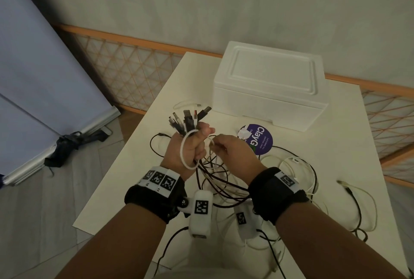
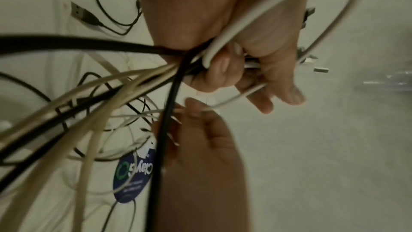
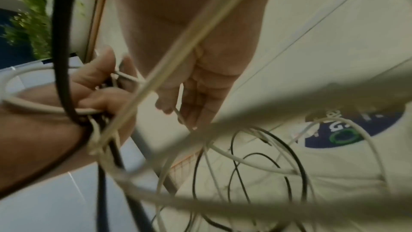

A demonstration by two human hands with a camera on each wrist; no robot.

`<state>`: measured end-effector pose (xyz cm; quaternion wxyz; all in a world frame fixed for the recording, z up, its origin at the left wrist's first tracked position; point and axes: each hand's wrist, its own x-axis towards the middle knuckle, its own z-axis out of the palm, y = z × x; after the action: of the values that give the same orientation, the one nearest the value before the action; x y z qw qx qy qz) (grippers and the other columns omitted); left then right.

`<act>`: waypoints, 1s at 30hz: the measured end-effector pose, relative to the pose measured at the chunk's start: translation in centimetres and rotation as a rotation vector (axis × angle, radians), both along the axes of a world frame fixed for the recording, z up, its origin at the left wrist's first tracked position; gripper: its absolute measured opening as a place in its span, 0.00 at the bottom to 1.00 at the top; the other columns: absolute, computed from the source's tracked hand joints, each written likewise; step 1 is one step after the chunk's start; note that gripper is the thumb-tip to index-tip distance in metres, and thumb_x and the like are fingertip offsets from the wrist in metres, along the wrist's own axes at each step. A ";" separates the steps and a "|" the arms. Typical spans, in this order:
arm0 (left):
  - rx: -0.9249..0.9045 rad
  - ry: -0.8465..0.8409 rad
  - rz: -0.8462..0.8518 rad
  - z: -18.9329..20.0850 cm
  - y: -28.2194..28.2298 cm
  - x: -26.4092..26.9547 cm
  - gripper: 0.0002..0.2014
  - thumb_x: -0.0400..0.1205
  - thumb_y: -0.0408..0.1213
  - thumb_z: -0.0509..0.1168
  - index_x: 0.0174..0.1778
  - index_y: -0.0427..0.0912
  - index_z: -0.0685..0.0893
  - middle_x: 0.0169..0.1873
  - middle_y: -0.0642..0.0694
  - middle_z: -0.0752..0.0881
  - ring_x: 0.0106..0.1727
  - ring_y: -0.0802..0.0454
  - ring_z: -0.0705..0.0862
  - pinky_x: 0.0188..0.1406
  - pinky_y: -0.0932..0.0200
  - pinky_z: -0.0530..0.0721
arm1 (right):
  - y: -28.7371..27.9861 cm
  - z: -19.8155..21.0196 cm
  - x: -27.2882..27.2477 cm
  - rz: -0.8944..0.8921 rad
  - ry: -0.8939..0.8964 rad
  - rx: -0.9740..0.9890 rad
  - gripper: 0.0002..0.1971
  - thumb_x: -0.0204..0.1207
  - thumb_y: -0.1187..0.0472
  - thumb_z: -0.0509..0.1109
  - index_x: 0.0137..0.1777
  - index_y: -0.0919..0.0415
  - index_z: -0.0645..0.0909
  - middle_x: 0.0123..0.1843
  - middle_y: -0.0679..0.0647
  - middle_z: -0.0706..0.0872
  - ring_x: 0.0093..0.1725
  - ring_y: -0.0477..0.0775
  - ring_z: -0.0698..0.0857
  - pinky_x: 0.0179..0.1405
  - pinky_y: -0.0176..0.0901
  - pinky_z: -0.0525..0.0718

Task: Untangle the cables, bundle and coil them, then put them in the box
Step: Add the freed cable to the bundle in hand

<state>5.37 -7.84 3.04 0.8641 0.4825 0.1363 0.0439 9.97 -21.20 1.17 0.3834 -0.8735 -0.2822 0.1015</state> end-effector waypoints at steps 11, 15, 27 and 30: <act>0.179 0.306 0.005 -3.8 -1.3 0.7 0.14 0.70 0.42 0.77 0.39 0.36 0.85 0.16 0.45 0.70 0.18 0.51 0.64 0.22 0.59 0.64 | -0.4 3.2 -0.8 -0.134 -0.033 0.503 0.15 0.80 0.75 0.59 0.49 0.53 0.77 0.40 0.47 0.84 0.37 0.49 0.86 0.36 0.40 0.87; 0.333 0.283 -0.046 -4.2 -0.6 1.1 0.07 0.74 0.38 0.75 0.38 0.38 0.86 0.13 0.52 0.70 0.16 0.56 0.63 0.21 0.62 0.62 | -0.9 4.0 -1.6 -0.256 -0.061 0.614 0.15 0.81 0.71 0.58 0.47 0.48 0.77 0.43 0.51 0.85 0.43 0.48 0.87 0.45 0.45 0.88; 0.286 0.285 -0.036 -3.2 -0.5 1.8 0.05 0.74 0.38 0.75 0.38 0.41 0.88 0.30 0.39 0.82 0.18 0.55 0.66 0.17 0.63 0.65 | -1.1 -0.1 -0.4 -0.321 0.329 0.297 0.22 0.78 0.68 0.68 0.72 0.59 0.69 0.61 0.57 0.82 0.45 0.51 0.85 0.42 0.45 0.89; 0.216 0.192 -0.064 -2.3 -0.9 1.6 0.05 0.76 0.33 0.73 0.35 0.44 0.88 0.39 0.32 0.81 0.16 0.59 0.65 0.16 0.64 0.63 | -0.3 -0.9 -0.4 -0.155 0.279 0.159 0.18 0.79 0.67 0.66 0.68 0.57 0.79 0.53 0.54 0.88 0.43 0.54 0.88 0.39 0.43 0.88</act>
<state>6.99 -8.79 0.70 0.7909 0.5789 0.1977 -0.0155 9.59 -21.51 0.25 0.4935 -0.8370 -0.1651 0.1690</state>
